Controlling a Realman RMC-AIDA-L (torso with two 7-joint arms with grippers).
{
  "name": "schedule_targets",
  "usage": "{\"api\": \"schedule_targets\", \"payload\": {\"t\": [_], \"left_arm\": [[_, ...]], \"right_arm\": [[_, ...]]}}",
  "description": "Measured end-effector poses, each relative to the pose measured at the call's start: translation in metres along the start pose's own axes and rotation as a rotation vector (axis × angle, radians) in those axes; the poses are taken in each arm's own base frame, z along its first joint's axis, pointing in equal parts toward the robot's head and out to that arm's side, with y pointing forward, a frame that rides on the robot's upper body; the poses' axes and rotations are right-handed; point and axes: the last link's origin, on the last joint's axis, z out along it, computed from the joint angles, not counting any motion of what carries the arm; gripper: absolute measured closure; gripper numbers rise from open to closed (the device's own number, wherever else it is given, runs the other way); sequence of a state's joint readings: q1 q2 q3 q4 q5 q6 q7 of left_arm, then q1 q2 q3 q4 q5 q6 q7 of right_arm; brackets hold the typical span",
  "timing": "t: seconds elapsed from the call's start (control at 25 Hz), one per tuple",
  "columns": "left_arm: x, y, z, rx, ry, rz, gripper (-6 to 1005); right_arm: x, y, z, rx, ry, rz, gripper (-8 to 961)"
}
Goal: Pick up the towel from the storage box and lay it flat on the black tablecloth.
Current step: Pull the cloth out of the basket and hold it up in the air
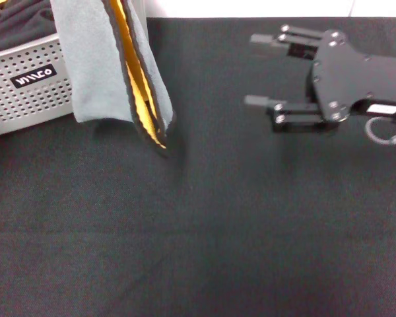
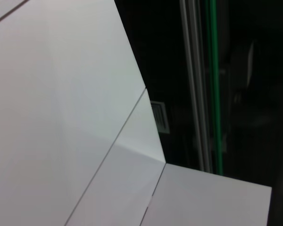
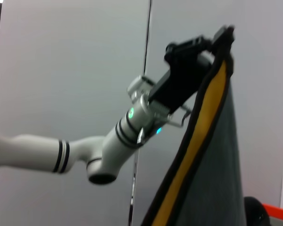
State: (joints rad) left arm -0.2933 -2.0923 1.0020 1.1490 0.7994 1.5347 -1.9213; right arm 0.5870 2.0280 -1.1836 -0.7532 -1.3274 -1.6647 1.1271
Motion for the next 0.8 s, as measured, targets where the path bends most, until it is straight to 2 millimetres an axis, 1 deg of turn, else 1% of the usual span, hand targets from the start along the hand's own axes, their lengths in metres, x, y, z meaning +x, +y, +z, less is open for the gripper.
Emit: {"api": "schedule_targets", "payload": {"t": [0.16, 0.28, 0.32, 0.4, 0.8], "left_arm": [[-0.001, 0.002, 0.004, -0.022, 0.009, -0.012, 991], [-0.002, 0.002, 0.007, -0.034, 0.012, -0.012, 991], [-0.002, 0.002, 0.008, -0.036, 0.015, -0.011, 991], [-0.003, 0.0, 0.009, -0.039, 0.023, -0.017, 991], [-0.01, -0.014, 0.02, -0.046, 0.047, -0.057, 990]], "right_arm": [[0.013, 0.003, 0.02, 0.006, 0.032, -0.047, 275], [0.018, 0.005, 0.031, 0.016, 0.034, -0.075, 276], [0.018, 0.005, 0.031, 0.016, 0.034, -0.075, 276], [0.021, 0.006, 0.041, 0.033, 0.027, -0.099, 276], [0.026, 0.017, 0.061, 0.001, 0.017, -0.111, 279]]}}
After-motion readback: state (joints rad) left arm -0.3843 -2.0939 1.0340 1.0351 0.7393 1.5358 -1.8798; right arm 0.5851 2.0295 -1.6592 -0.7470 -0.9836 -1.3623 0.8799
